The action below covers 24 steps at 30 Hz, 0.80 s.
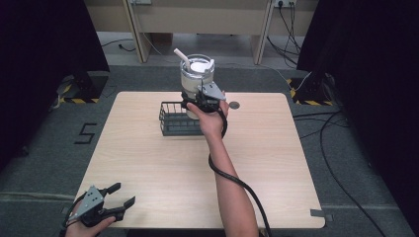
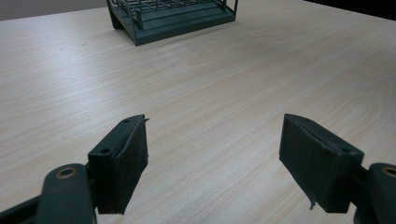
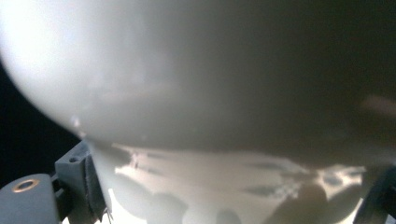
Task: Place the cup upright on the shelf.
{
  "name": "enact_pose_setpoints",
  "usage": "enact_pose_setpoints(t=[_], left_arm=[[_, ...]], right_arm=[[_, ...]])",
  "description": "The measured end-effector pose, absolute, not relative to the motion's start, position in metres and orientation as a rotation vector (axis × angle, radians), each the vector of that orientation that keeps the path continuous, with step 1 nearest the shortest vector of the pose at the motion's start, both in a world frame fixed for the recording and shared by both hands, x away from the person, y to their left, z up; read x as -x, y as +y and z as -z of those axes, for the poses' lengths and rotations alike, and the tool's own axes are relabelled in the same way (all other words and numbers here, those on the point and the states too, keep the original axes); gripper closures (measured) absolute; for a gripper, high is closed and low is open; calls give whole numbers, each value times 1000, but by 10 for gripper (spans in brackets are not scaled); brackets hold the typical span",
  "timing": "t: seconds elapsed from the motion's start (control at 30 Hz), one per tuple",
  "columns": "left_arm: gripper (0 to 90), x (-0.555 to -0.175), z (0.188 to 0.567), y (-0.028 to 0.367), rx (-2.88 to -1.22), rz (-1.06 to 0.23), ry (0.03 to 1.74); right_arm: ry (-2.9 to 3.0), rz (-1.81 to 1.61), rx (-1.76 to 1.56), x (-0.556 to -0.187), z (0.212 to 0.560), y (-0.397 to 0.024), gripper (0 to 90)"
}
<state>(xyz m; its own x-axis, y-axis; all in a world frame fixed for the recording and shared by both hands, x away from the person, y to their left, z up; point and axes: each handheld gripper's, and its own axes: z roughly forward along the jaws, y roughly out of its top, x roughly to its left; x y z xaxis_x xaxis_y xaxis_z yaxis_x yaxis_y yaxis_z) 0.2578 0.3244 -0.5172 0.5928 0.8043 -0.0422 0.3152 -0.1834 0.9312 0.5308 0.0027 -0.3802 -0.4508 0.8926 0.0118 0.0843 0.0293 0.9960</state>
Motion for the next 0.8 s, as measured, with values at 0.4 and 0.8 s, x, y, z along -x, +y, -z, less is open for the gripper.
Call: enact_pose_setpoints(t=[0.4, 0.8], left_arm=[[232, -258, 518, 324, -1762, -576, 922], [231, -257, 518, 324, -1761, -574, 918]], right_arm=[[1637, -1473, -1040, -549, 388, 7, 101], [1653, -1447, -1050, -563, 398, 16, 101]])
